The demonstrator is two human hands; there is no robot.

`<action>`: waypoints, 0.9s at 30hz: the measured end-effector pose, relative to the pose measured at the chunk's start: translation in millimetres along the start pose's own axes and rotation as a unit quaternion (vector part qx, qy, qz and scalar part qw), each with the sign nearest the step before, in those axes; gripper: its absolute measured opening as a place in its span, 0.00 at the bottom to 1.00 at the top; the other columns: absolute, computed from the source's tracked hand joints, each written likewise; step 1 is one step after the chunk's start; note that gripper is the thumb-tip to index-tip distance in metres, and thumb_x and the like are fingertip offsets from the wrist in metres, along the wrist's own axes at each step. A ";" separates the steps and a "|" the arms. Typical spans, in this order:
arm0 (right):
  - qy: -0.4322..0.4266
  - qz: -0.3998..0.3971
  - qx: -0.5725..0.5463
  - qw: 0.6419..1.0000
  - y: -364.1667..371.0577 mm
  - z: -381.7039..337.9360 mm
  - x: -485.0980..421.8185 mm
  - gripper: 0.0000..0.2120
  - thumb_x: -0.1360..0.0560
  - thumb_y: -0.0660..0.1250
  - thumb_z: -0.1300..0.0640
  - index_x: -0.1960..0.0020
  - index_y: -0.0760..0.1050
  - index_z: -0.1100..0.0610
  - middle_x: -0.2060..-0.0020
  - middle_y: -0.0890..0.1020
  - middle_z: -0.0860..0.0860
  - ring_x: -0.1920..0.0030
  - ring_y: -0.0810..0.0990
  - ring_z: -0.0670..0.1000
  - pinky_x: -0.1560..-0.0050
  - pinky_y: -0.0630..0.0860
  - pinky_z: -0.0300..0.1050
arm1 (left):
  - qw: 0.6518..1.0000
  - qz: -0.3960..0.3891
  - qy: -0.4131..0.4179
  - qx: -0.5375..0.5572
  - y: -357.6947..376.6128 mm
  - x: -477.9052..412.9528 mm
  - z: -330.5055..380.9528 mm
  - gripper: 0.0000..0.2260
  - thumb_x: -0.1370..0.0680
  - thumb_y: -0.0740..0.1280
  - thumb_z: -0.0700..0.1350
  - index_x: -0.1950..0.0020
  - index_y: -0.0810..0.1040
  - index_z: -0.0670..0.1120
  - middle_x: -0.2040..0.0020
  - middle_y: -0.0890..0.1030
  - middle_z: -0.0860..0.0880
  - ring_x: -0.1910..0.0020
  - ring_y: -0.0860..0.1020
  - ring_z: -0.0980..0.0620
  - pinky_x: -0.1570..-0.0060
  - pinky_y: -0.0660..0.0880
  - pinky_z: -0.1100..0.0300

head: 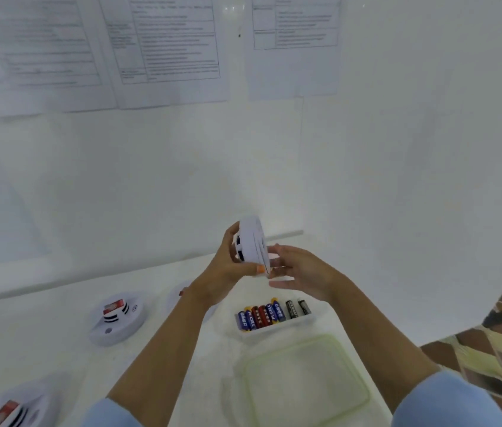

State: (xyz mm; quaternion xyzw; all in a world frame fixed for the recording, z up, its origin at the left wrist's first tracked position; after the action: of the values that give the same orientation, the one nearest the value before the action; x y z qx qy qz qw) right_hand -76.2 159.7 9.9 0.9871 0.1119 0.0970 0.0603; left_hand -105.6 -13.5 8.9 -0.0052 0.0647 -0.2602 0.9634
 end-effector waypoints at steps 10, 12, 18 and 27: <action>-0.025 -0.040 -0.010 0.999 -27.2 -6.6 -12.5 0.16 0.25 0.65 0.58 0.39 0.70 0.62 0.48 0.80 0.58 0.53 0.81 0.55 0.58 0.82 0.46 | 0.996 0.048 0.034 -0.066 19.5 0.1 -6.2 0.50 0.40 0.77 0.28 0.31 0.56 0.60 0.36 0.70 0.55 0.40 0.74 0.59 0.49 0.78 0.58; -0.025 -0.037 0.058 0.997 -30.3 -6.1 -13.6 0.15 0.26 0.66 0.58 0.41 0.70 0.60 0.49 0.79 0.57 0.54 0.81 0.55 0.58 0.82 0.47 | 0.994 0.044 0.032 -0.090 21.9 5.3 -9.6 0.51 0.41 0.77 0.27 0.31 0.55 0.59 0.36 0.69 0.54 0.40 0.73 0.58 0.50 0.78 0.60; -0.017 -0.056 0.077 0.995 -23.9 5.6 -16.2 0.14 0.27 0.68 0.59 0.43 0.69 0.59 0.52 0.79 0.55 0.56 0.81 0.54 0.60 0.82 0.45 | 0.987 0.085 0.029 -0.136 22.2 17.6 -21.8 0.49 0.46 0.78 0.35 0.32 0.58 0.56 0.36 0.68 0.55 0.40 0.71 0.64 0.50 0.77 0.63; 0.000 -0.046 0.133 0.990 -16.4 13.0 -16.4 0.19 0.28 0.70 0.53 0.41 0.67 0.55 0.46 0.78 0.56 0.52 0.81 0.54 0.53 0.82 0.49 | 0.980 0.130 0.040 -0.147 19.6 20.7 -34.5 0.44 0.45 0.77 0.35 0.34 0.62 0.52 0.38 0.71 0.54 0.42 0.73 0.65 0.51 0.76 0.66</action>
State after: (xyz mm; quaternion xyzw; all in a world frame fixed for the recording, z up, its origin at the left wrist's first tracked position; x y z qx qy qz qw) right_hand -92.7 170.5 -7.9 0.9802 0.1694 0.0783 -0.0668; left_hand -82.5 -6.1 -28.7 -0.1280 0.1406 -0.1206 0.9743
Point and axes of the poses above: each hand's wrist, its own x-axis away from the middle knuckle, its own y-axis out of the palm, z = x × y, the point moved 1 cm from there along -x, towards the middle knuckle
